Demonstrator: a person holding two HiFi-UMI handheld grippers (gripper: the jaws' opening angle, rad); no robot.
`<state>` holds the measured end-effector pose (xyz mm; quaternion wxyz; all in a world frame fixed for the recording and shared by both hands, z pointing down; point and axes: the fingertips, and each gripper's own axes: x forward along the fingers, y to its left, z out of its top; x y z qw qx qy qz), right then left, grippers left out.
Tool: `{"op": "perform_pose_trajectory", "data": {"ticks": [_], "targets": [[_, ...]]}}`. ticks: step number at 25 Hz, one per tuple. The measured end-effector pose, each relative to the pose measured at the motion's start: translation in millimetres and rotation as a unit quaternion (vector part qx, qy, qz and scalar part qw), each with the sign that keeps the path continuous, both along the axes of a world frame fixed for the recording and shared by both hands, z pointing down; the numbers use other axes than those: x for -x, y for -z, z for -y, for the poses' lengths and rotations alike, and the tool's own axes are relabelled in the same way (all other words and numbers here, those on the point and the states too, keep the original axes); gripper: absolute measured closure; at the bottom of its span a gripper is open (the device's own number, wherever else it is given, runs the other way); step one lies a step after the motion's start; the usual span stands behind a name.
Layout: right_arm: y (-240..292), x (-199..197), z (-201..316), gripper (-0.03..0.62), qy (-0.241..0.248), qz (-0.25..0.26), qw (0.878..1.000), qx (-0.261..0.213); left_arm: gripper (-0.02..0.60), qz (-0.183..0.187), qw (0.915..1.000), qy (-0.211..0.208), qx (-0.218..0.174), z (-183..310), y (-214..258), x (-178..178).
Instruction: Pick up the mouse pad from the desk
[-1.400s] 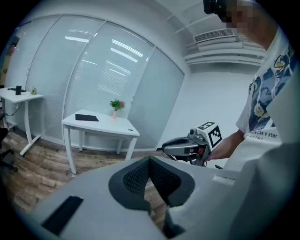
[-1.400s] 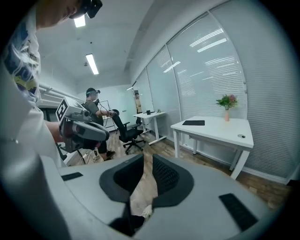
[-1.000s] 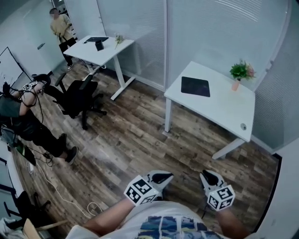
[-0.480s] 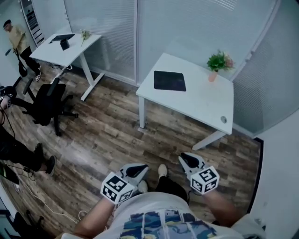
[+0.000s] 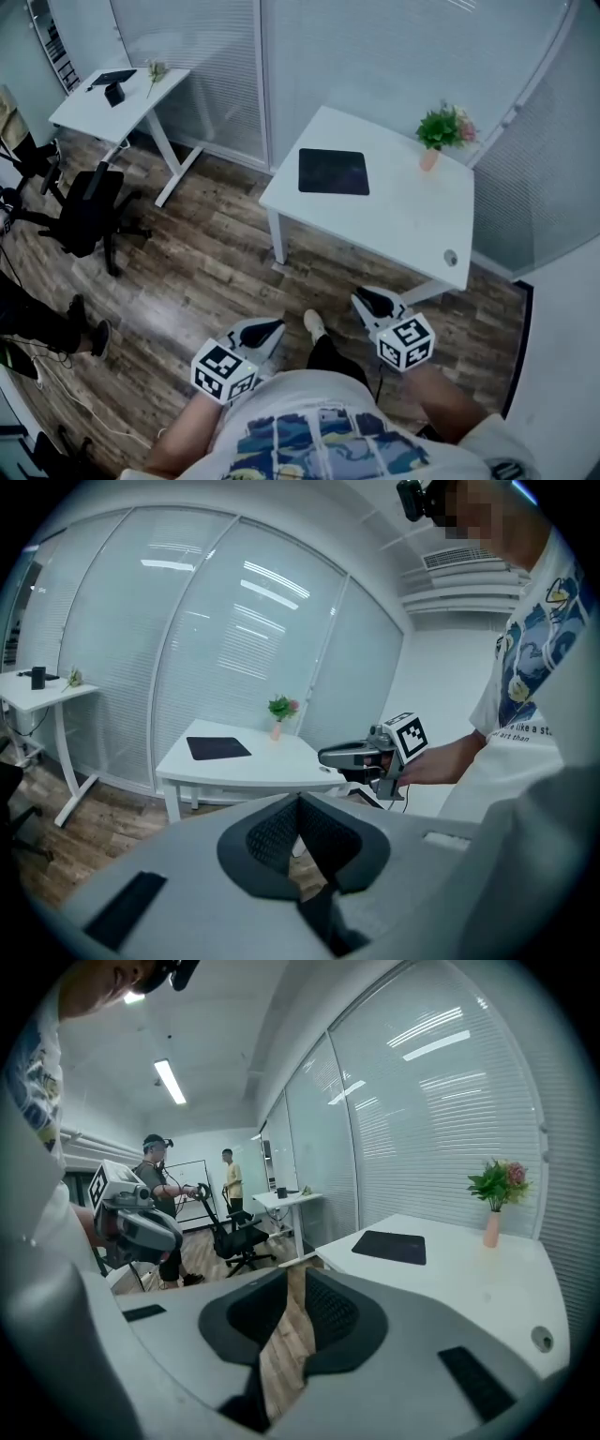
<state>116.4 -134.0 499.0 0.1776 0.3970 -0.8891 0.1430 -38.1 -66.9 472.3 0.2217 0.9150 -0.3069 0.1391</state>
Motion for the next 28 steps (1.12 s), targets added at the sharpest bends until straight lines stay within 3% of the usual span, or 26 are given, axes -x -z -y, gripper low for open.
{"op": "perform_pose_trajectory", "data": {"ticks": [12, 23, 28], "targets": [[-19, -50, 178, 0.519, 0.038, -0.027, 0.999, 0.024, 0.58, 0.006, 0.9989, 0.046, 0.005, 139, 11, -51], [-77, -96, 324, 0.496, 0.021, -0.035, 0.998, 0.045, 0.58, 0.01, 0.9959, 0.089, 0.015, 204, -2, -72], [-114, -116, 391, 0.482, 0.007, -0.064, 0.996, 0.057, 0.58, 0.014, 0.9949, 0.098, 0.019, 227, -6, -71]]}}
